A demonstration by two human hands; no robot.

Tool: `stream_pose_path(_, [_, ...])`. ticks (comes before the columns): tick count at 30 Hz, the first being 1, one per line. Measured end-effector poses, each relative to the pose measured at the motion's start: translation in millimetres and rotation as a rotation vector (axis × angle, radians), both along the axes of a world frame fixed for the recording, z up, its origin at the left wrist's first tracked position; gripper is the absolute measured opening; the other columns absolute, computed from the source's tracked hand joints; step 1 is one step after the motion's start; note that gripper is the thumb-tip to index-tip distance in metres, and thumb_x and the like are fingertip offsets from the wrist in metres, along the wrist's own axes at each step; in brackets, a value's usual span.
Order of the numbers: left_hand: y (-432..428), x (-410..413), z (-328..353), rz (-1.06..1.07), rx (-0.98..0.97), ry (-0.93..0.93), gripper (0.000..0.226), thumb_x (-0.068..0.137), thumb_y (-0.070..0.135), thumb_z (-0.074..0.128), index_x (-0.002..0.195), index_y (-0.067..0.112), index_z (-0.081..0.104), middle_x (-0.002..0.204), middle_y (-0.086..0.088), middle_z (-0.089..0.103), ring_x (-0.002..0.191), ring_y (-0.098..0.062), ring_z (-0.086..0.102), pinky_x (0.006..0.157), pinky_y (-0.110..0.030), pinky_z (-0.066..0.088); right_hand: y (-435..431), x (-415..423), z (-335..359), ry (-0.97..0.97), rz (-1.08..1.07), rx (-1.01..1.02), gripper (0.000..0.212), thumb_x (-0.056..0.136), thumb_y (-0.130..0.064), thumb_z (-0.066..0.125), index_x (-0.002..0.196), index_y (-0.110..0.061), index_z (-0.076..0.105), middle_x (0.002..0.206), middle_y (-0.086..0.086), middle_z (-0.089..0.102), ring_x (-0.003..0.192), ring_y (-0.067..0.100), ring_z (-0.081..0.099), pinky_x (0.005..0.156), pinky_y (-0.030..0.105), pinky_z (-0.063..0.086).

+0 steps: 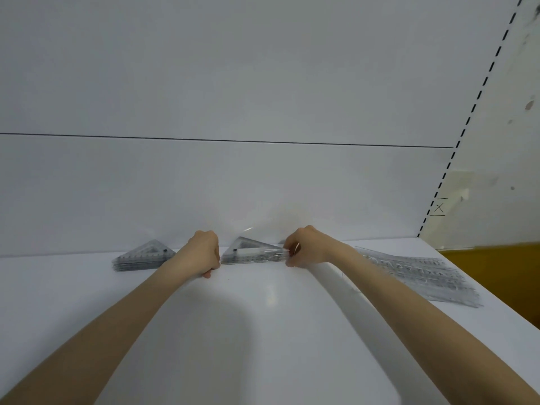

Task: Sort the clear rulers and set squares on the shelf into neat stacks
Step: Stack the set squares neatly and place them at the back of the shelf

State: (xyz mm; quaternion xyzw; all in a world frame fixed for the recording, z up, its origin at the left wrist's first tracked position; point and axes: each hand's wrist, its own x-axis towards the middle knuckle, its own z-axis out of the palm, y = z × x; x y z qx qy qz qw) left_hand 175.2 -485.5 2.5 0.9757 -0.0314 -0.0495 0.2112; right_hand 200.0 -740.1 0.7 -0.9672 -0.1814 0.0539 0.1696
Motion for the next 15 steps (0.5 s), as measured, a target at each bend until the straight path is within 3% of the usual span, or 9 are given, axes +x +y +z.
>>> stream_pose_path(4, [2.7, 3.1, -4.4, -0.002, -0.022, -0.014, 0.025, 0.076, -0.002, 0.062, 0.053, 0.008, 0.061, 0.052, -0.011, 0.064, 0.048, -0.019, 0.059, 0.06, -0.025, 0.054, -0.4, -4.9, -1.7, -0.011, -0.02, 0.06, 0.01, 0.07, -0.011, 0.069, 0.079, -0.006, 0.071, 0.067, 0.004, 0.07, 0.049, 0.005, 0.052, 0.064, 0.028, 0.053])
stream_pose_path(7, [-0.8, 4.3, -0.5, -0.008, -0.002, 0.008, 0.018, 0.077, -0.002, 0.063, 0.06, 0.004, 0.065, 0.049, -0.008, 0.062, 0.048, -0.018, 0.06, 0.061, -0.025, 0.054, 4.2, -2.5, 2.9, -0.003, -0.031, 0.023, 0.007, 0.069, -0.01, 0.07, 0.074, -0.004, 0.072, 0.051, -0.015, 0.061, 0.052, 0.009, 0.05, 0.059, 0.026, 0.045])
stream_pose_path(11, [-3.1, 4.7, 5.4, -0.008, 0.022, 0.043, 0.017, 0.077, -0.001, 0.065, 0.06, 0.003, 0.063, 0.049, -0.008, 0.062, 0.042, -0.014, 0.058, 0.062, -0.023, 0.055, 9.3, 0.2, 11.2, 0.019, -0.07, -0.064, 0.011, 0.068, -0.015, 0.078, 0.072, -0.008, 0.07, 0.056, 0.0, 0.06, 0.049, 0.014, 0.053, 0.059, 0.025, 0.048])
stream_pose_path(15, [2.5, 5.7, 5.8, -0.017, 0.026, 0.061, 0.011, 0.079, -0.003, 0.064, 0.068, -0.001, 0.065, 0.053, -0.012, 0.062, 0.04, -0.015, 0.059, 0.064, -0.026, 0.057, 0.8, 2.9, 16.5, 0.058, -0.108, -0.153, 0.009, 0.071, -0.009, 0.075, 0.079, -0.007, 0.074, 0.059, 0.002, 0.063, 0.048, 0.014, 0.057, 0.061, 0.023, 0.052])
